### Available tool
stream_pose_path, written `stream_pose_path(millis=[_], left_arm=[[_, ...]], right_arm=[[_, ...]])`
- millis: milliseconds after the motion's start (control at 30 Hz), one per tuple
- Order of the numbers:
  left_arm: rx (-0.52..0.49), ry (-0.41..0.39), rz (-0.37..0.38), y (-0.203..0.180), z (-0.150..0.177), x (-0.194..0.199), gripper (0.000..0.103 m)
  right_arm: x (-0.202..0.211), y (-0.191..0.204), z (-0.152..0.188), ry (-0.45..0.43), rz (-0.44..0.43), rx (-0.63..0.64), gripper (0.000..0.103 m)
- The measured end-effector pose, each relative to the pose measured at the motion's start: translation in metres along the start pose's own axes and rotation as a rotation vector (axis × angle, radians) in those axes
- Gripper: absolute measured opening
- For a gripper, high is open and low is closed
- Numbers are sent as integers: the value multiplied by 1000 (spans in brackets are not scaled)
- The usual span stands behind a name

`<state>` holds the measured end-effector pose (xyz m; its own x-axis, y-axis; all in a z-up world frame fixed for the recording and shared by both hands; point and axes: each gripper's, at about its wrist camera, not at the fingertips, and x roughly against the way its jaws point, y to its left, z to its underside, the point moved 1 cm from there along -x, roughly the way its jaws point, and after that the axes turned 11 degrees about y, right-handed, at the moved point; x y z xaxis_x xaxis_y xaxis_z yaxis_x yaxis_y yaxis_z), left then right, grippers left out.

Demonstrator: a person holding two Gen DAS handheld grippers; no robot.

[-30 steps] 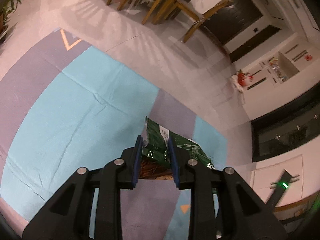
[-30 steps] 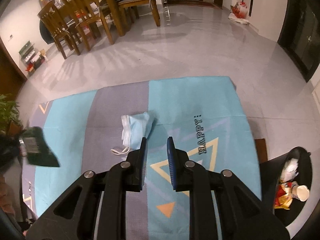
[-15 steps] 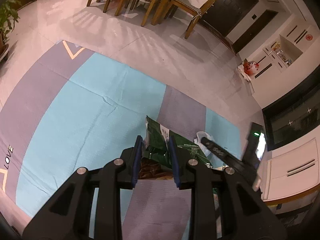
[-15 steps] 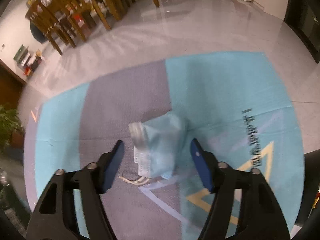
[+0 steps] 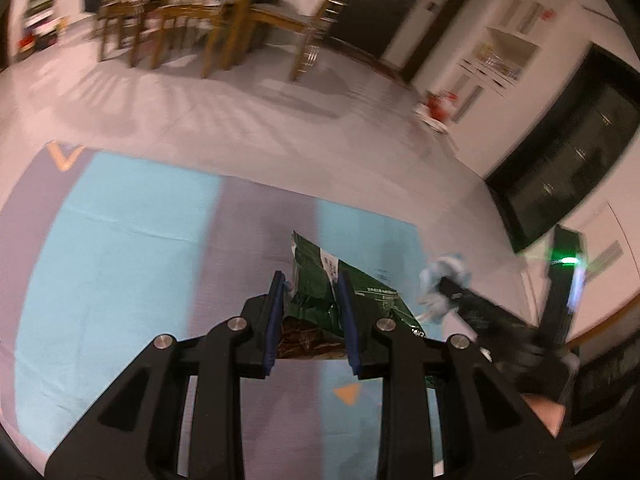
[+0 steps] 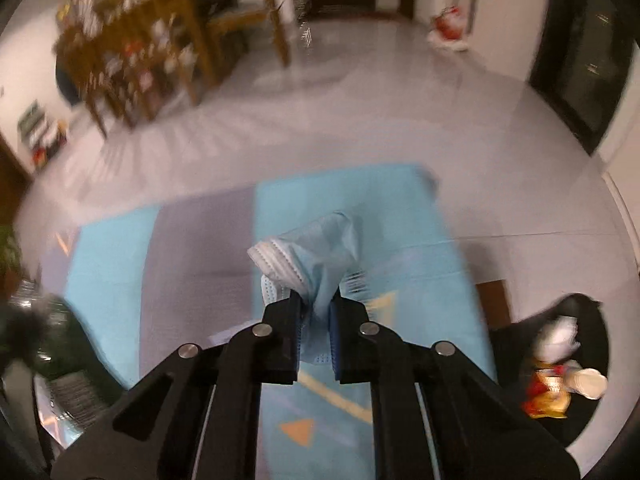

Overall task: Collect trash
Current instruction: 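Lift the green chip bag and blue mask and carry them toward the bin, then open both grippers over the bin, dropping the chip bag and mask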

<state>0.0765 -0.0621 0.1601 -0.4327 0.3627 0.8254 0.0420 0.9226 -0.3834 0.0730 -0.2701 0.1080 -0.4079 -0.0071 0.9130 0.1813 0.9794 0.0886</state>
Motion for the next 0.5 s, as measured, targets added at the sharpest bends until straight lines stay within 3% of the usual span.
stream_pose_path(millis=[100,300,500], left_arm=[[-82,17,43,-54,3,-14,27],[-224,57,123,-158,22,-54,27],[-372,118,147,-247,58,-103,27]], right_arm=[[39,-55,14,-68,39,-64,13],[76,-157,43,-97,179,-187,13],[71,-243,67,-10,178,-364,13]])
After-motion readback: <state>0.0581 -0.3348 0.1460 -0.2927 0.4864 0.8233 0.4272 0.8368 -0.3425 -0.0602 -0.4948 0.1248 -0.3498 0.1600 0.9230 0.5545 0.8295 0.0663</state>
